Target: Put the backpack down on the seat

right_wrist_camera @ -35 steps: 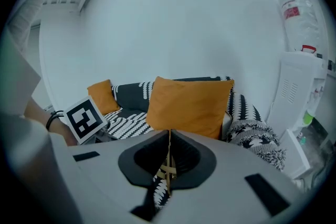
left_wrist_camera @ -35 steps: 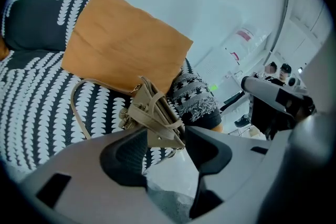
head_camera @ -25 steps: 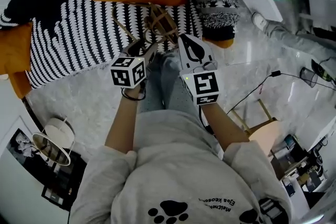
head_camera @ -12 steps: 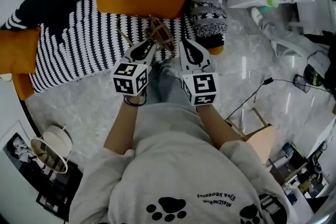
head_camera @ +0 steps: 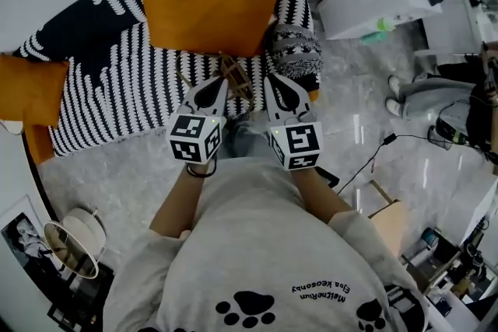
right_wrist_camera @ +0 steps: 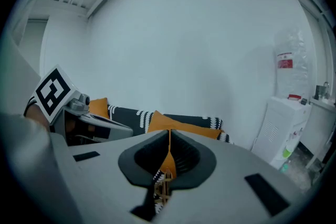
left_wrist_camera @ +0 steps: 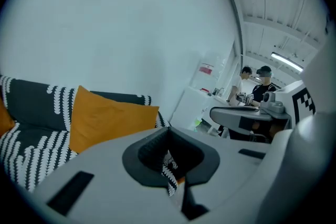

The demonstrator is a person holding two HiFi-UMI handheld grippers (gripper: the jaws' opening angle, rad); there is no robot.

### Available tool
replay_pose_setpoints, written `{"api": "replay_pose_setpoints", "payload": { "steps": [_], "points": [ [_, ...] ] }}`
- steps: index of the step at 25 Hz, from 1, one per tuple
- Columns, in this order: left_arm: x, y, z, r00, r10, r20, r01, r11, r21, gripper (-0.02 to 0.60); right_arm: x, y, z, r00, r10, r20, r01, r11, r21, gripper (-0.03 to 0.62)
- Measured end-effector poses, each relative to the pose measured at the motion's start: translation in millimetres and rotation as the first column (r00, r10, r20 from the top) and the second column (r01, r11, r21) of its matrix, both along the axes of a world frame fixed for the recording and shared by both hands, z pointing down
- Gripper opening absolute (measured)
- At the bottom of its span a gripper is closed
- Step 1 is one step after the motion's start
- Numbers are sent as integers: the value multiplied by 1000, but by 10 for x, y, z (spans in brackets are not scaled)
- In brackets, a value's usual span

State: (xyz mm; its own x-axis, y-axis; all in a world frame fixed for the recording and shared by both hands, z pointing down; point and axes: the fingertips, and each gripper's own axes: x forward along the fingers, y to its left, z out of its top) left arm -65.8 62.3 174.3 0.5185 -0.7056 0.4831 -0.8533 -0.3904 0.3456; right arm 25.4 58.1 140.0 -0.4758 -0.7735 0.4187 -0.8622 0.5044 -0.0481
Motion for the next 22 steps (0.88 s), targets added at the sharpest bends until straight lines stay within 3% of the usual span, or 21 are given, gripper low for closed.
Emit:
{"api": "replay_pose_setpoints", "payload": {
  "steps": [9, 17, 22],
  "points": [
    [112, 76, -643, 1000, -14, -5, 14, 990, 141, 20, -27, 91, -517, 998, -27, 62, 22, 996, 90, 34],
    [188, 254, -1233, 999, -41, 3, 38, 947, 319, 20, -79, 318, -958, 994, -76, 80, 60, 980, 188, 32],
    [215, 345, -1377, 999, -34, 8, 29, 927, 374, 20, -202, 474, -1170, 987, -132, 97, 103, 961, 257, 34]
  ]
}}
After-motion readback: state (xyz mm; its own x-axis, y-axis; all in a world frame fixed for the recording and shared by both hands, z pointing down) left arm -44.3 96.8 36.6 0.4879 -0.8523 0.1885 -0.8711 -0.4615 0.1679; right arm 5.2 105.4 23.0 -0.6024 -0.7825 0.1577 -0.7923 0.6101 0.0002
